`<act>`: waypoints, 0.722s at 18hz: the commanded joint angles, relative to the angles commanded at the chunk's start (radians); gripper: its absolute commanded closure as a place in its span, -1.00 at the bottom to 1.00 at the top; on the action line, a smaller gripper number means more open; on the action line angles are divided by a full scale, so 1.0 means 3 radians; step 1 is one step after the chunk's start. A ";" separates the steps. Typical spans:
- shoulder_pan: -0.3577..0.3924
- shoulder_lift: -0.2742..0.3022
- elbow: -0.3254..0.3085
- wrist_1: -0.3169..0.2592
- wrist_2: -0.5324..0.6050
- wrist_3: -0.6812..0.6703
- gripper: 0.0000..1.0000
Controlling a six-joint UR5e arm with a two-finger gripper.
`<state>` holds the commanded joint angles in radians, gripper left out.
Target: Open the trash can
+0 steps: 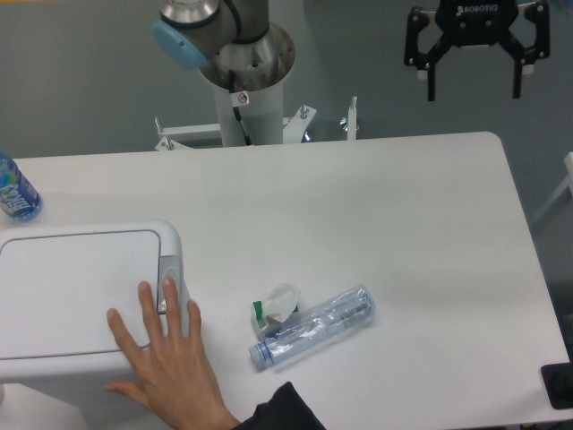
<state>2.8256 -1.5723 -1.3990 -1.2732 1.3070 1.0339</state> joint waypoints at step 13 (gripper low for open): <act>-0.0465 -0.0266 -0.0015 0.0358 -0.0010 -0.1133 -1.00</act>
<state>2.6861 -1.6521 -1.4036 -1.1658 1.3039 0.6939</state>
